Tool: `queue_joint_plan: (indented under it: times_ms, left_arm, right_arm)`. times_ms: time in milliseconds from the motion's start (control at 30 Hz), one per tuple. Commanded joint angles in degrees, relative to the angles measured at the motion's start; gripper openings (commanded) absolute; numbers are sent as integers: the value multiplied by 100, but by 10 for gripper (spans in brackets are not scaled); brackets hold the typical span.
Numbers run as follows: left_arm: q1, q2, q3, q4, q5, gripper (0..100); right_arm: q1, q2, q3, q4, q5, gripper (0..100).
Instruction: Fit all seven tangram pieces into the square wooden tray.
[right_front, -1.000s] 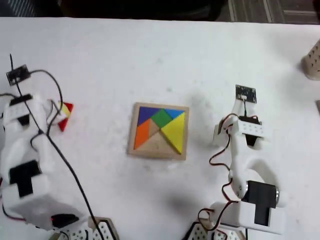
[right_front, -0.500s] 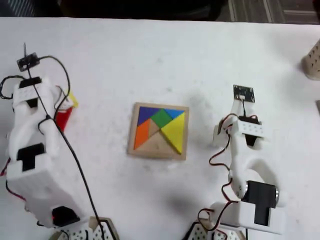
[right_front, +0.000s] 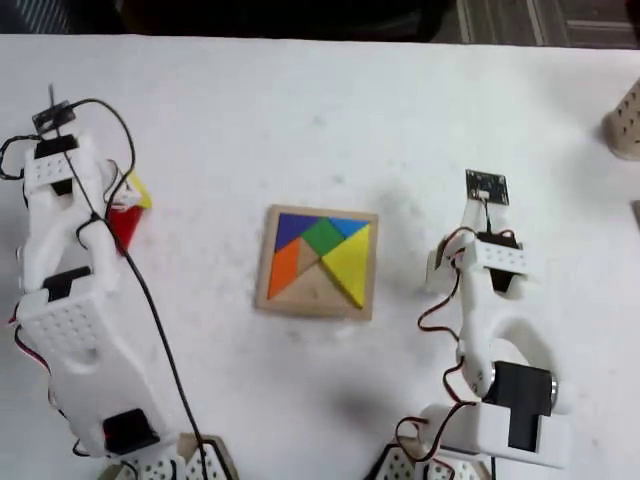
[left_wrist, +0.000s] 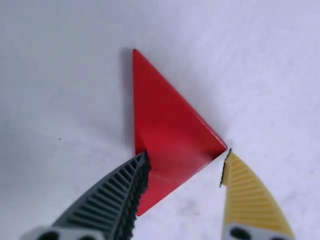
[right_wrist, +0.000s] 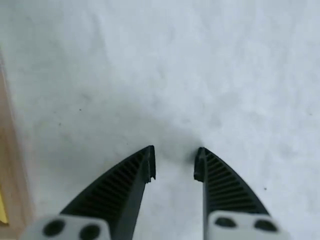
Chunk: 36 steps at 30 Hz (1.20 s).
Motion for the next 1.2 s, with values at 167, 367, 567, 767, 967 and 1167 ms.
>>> queue_joint_plan:
  times_ms: [167, 367, 567, 767, 967, 1167]
  left_arm:
    - [-321, 101, -26, -132, 44, 320]
    - [-312, 110, -18, -273, 62, 381]
    - [-303, -224, -360, 176, 79, 382]
    - [-303, -505, -686, 510, 70, 382]
    - [-136, -497, -686, 448, 70, 381]
    - [-57, -268, -695, -26, 255, 381]
  right_arm:
    - [-136, 22, -167, 48, 97, 137]
    - [-136, 31, -167, 48, 105, 137]
    - [-242, 31, -167, 48, 440, 137]
    - [-242, 31, -167, 48, 448, 137]
    - [-242, 31, -167, 48, 448, 137]
    - [-242, 22, -167, 48, 448, 137]
